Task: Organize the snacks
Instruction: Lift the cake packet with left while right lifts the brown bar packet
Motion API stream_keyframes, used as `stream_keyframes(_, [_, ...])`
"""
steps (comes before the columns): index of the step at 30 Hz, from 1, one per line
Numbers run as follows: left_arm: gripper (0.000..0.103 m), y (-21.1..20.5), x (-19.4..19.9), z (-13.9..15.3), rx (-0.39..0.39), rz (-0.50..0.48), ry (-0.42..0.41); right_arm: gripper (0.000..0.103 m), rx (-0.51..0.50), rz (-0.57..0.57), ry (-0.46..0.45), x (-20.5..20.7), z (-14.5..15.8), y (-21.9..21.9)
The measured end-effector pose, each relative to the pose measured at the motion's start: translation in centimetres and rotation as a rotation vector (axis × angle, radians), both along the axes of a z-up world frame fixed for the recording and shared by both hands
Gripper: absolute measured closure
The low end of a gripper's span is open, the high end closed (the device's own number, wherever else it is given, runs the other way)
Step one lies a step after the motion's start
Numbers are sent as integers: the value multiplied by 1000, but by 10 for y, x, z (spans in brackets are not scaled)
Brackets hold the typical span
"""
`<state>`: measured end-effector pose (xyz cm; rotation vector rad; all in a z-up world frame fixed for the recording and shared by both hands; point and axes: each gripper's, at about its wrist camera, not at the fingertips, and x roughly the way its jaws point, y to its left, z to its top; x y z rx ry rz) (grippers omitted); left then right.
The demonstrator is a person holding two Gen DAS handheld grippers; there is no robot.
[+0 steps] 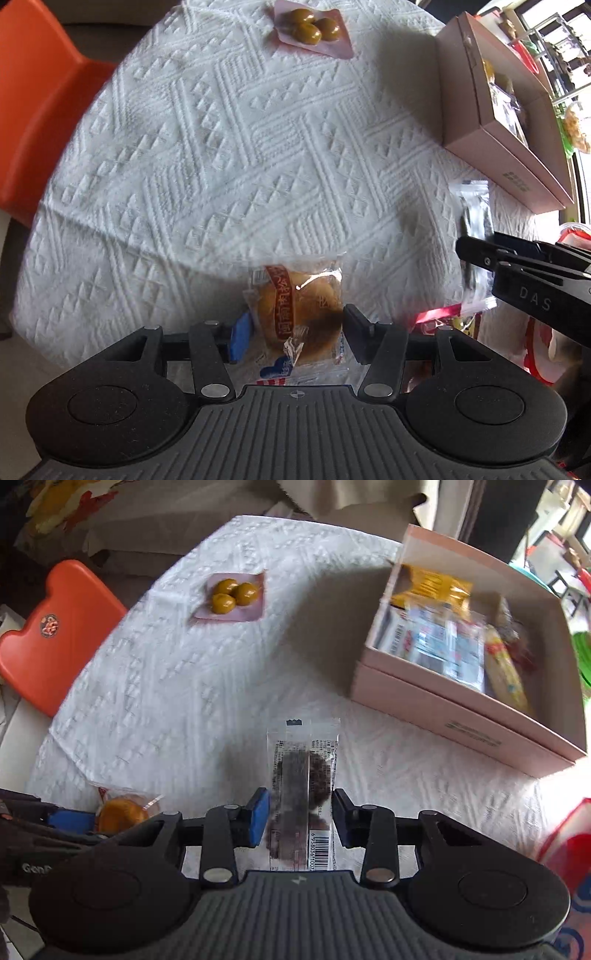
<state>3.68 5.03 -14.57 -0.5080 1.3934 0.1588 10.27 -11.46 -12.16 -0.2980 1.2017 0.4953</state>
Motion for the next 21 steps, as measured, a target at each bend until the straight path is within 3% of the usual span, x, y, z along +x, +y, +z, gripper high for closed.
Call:
stream_keyframes(3, [44,-13,3,-5,4,-5,-7,65,-55,-33,-11,-1,-3,-31])
stream_keyframes(9, [43,-23,9,-5,47,-2,-7,59,-42,-82,40,-5,-18,-70])
stream_keyframes(12, [43,-22,9,-6,54,-7,-2,50,-44,-74,-3,-10,-25,-73])
stream_keyframes(15, [43,-25,9,-7,65,-11,3,48,-52,-46,-59,-10,-27,-69])
stream_keyframes(21, [39,-28,12,-8,75,-13,13,39,-7,-76,-10,6,-32,-64])
